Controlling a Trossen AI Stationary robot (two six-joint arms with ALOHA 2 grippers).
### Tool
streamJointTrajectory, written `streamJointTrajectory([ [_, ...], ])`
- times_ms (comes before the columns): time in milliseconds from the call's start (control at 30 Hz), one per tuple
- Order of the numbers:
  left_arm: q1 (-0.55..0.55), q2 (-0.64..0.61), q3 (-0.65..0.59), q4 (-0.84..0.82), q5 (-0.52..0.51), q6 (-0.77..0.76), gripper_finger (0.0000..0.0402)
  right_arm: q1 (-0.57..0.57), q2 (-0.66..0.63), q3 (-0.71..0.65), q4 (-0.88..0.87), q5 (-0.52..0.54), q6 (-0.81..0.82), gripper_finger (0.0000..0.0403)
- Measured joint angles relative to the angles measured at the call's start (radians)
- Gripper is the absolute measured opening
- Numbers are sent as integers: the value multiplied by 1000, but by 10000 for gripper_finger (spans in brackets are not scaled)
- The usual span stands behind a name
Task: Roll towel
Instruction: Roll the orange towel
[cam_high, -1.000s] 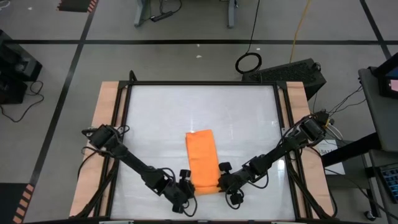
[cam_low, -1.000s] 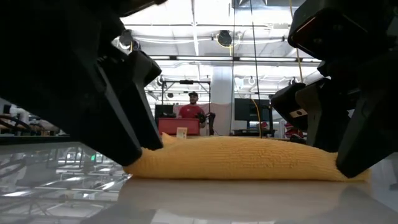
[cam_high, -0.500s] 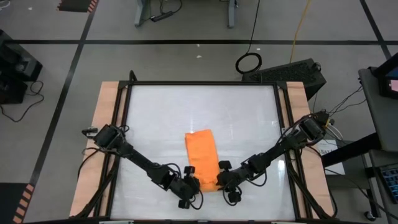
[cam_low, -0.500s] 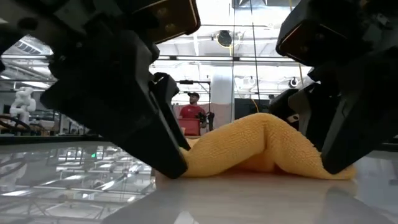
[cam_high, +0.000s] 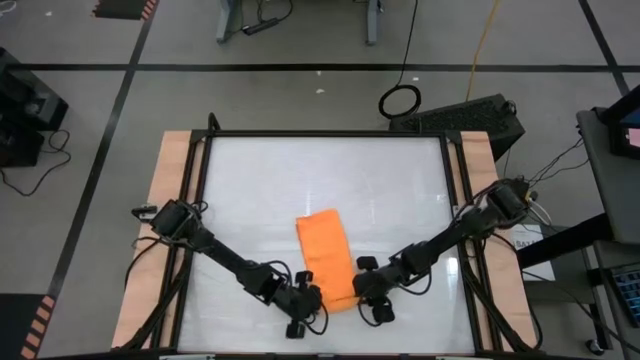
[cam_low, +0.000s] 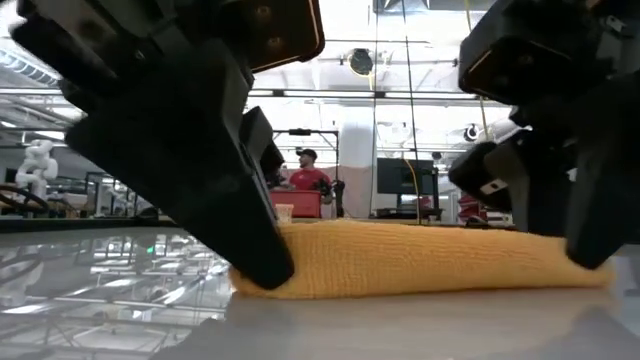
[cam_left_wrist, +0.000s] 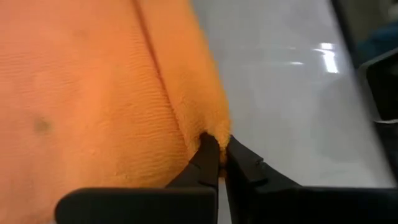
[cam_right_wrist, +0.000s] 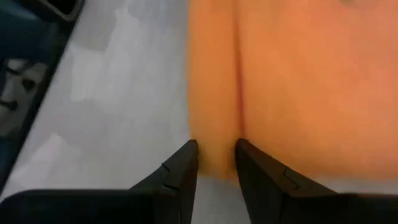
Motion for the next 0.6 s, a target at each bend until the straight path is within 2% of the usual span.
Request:
streamJointTrajectory([
  [133, 13, -21, -2, 19, 158, -39, 6, 0, -52, -4, -117, -19, -33, 105],
  [267, 35, -37, -5, 26, 243, -72, 5, 1, -100, -2, -161, -26, -88, 107],
  [333, 45, -41, -5, 27, 257, -89, 5, 10, -124, -2, -150, -15, -137, 114],
  [467, 56, -41, -5, 31, 263, -127, 5, 63, -173, 1, -89, 73, -283, 143],
  [600, 66, -41, -5, 44, 279, -155, 5, 126, -167, 1, -54, 144, -371, 171],
])
